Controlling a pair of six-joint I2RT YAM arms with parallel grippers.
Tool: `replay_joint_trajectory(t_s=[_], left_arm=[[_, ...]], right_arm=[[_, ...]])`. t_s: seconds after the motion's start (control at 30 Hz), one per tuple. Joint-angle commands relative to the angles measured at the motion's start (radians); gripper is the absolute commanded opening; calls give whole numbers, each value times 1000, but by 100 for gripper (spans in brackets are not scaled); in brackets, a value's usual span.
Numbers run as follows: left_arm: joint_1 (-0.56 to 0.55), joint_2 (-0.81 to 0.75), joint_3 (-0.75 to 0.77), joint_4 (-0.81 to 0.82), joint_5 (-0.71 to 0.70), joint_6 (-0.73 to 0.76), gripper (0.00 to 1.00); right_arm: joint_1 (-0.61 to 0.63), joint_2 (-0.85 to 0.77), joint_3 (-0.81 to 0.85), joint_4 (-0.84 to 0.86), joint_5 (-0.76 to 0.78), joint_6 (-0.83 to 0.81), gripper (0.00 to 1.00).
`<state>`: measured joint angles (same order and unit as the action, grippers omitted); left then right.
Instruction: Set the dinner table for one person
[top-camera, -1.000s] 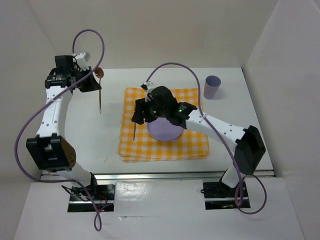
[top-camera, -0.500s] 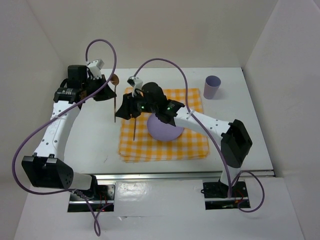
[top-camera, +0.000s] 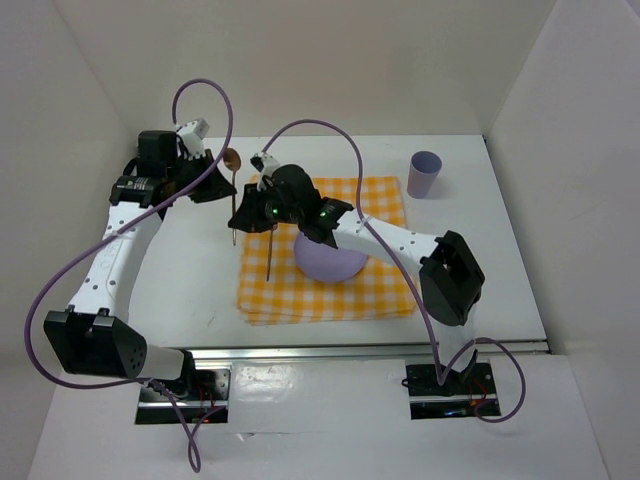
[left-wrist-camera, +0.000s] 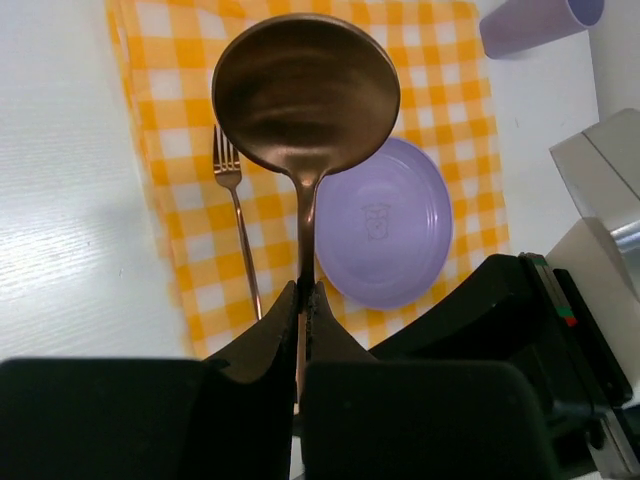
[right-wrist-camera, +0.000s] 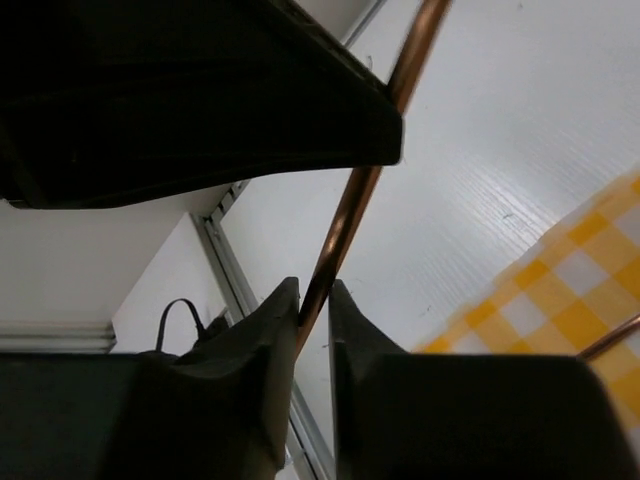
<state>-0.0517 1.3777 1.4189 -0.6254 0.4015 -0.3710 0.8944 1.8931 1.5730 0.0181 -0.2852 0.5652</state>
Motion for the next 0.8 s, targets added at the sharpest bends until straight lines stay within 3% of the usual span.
replay_joint_trajectory(t_s=[0.0, 0.03, 0.13, 0.23, 0.27, 0.37, 0.63, 0.77], left_arm=[[-5, -16, -8, 52, 30, -14, 0], [-5, -16, -8, 52, 30, -14, 0], [-5, -16, -8, 52, 30, 10, 0], [-5, -16, 3, 43, 60, 30, 4], [-5, -6, 3, 43, 88, 30, 18], [-5, -6, 3, 33, 109, 40, 33], [-5, 14, 120, -36, 77, 102, 46], [50, 37, 199, -94, 89, 112, 46]], right_arm=[[9, 12, 71, 19, 27, 5, 19], [9, 12, 85, 10, 27, 5, 9], [9, 3, 85, -4, 52, 5, 0], [9, -23, 47, -4, 52, 28, 0], [-1, -32, 35, 9, 34, 44, 0], [-49, -63, -34, 42, -20, 85, 0], [-124, -111, -93, -4, -54, 105, 0], [-221, -196, -192, -75, -74, 127, 0]])
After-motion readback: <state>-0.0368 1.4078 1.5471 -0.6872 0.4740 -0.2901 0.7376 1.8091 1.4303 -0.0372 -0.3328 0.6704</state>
